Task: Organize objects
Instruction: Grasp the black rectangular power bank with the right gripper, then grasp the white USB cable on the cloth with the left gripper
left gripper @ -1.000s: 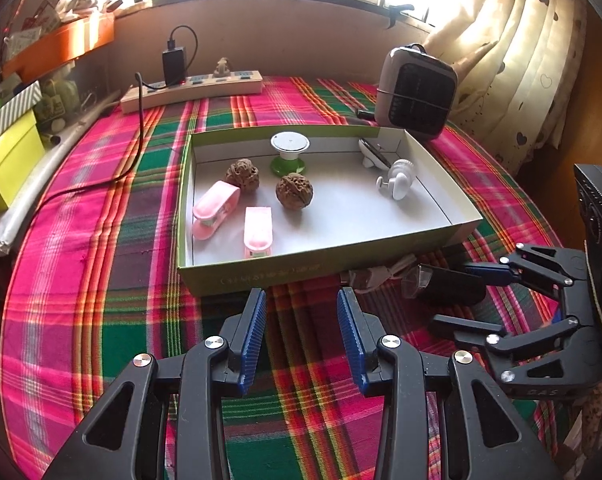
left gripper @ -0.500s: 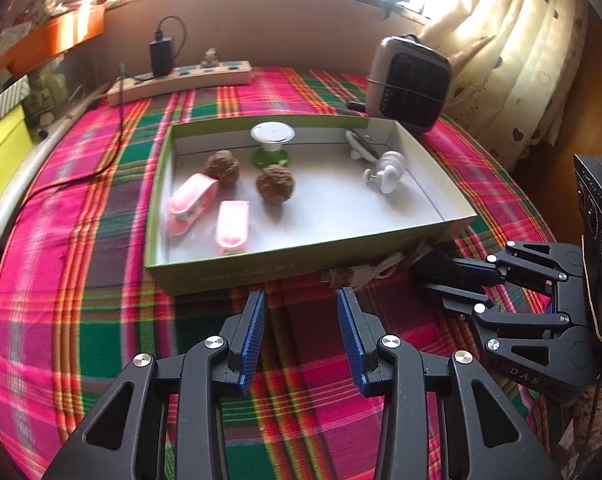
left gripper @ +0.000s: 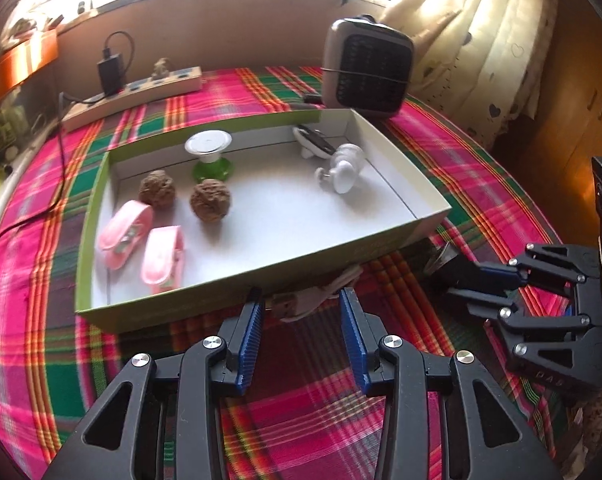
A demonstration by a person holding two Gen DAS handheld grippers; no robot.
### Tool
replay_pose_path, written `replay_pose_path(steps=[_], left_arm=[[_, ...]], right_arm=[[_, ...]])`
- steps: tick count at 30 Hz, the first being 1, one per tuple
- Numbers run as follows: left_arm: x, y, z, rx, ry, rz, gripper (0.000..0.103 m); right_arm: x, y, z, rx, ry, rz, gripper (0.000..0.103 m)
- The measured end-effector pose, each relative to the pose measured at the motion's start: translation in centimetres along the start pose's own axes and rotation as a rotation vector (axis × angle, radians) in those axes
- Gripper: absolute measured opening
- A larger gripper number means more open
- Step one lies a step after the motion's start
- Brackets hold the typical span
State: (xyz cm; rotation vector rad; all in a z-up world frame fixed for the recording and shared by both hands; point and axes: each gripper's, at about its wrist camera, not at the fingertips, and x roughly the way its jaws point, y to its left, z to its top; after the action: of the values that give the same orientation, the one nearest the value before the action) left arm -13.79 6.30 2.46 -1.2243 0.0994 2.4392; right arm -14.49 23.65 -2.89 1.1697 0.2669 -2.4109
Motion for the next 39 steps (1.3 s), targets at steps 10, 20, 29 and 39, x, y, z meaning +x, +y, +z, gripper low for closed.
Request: replay_pose_path(steps=[10, 20, 29, 39], left_arm=[[-0.3, -1.9, -0.8, 0.043, 0.019, -0.072, 0.037], [-0.3, -3.5, -1.0, 0.084, 0.026, -0.118, 0.037], [0.7, -3.5, -0.5, 0.09, 0.034, -0.059, 0.037], [1.3, -4.0, -0.3, 0.117, 0.038, -0.029, 0.037]], right_arm=[[-0.9, -1.4, -1.0, 0.063, -0.008, -0.022, 0.025], [-1.0, -1.4, -1.3, 0.064, -0.008, -0.027, 0.025], [-1.2, -1.1, -1.5, 0.058, -0.008, -0.037, 0.025], [-1.2, -1.0, -1.6, 0.058, -0.009, -0.038, 0.025]])
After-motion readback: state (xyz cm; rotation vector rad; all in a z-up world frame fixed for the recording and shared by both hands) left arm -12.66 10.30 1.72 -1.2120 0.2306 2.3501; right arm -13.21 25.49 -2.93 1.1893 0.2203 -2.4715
